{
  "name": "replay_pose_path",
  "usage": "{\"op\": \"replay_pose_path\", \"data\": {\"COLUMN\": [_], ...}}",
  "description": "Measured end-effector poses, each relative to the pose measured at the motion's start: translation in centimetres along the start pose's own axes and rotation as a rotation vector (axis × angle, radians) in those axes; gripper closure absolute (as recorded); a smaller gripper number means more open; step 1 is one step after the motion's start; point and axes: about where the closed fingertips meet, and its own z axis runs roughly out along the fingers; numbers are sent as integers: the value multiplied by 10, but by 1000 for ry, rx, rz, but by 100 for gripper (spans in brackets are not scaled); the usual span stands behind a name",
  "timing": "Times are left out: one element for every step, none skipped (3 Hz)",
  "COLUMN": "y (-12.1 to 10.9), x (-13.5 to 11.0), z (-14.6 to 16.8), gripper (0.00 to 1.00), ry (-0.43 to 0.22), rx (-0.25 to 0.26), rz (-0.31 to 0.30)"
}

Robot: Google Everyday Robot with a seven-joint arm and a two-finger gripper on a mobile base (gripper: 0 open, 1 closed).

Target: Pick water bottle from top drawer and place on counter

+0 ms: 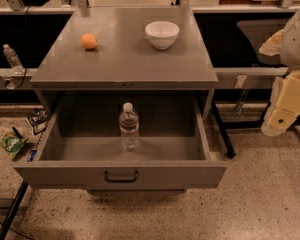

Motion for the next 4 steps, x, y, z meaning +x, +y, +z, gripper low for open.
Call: {"op": "replay_pose_path", "data": {"y": [0, -1, -3, -3], "x": [0, -5, -19, -59], "z": [0, 5, 47, 103], "gripper": [0, 0, 0, 0], "ry": [0, -49, -166, -393], "rx": [0, -4, -71, -170], "rz": [0, 14, 61, 109]}}
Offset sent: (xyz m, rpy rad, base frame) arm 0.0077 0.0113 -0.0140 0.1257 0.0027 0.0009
